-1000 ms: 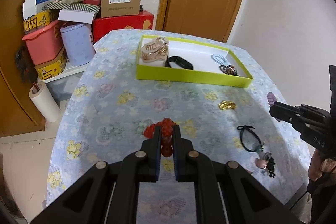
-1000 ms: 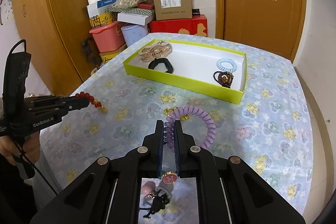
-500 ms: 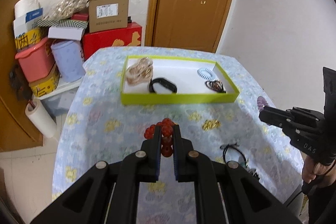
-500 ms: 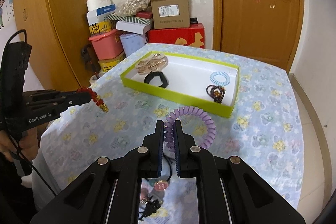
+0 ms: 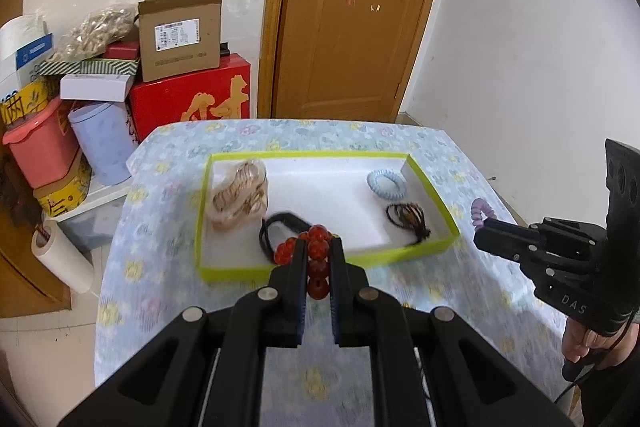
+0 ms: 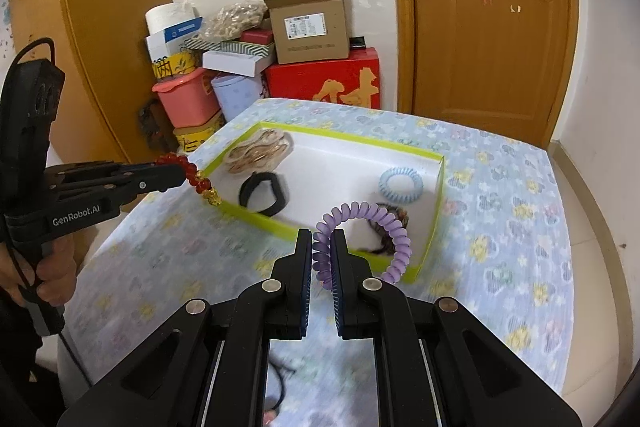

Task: Organize jewelry
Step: 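Carry the red bracelet into the box with the left gripper while the right carries the purple tie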

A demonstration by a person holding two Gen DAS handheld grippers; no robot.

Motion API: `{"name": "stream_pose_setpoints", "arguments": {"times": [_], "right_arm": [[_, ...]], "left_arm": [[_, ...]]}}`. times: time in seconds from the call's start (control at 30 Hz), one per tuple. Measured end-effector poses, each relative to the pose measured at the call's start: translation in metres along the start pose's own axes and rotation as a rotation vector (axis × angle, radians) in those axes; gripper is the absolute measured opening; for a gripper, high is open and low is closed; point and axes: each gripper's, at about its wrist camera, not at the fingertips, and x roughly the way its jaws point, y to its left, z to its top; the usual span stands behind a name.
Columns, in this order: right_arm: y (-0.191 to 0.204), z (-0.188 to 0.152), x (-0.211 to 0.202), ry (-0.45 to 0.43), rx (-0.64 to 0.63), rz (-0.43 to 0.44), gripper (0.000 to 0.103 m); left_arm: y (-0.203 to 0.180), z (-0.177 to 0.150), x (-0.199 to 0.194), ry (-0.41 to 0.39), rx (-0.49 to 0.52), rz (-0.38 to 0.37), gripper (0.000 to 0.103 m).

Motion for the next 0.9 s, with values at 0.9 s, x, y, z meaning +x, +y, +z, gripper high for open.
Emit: {"name": "stream_pose_setpoints", "arguments": {"times": [0.9], "right_arm": [[-0.064,0.037,0.134,0.174,0.053,-0.03,0.009]], "left_arm": [[0.02,0.054,0.138,0.097,-0.012,-0.018,0.01]]}}
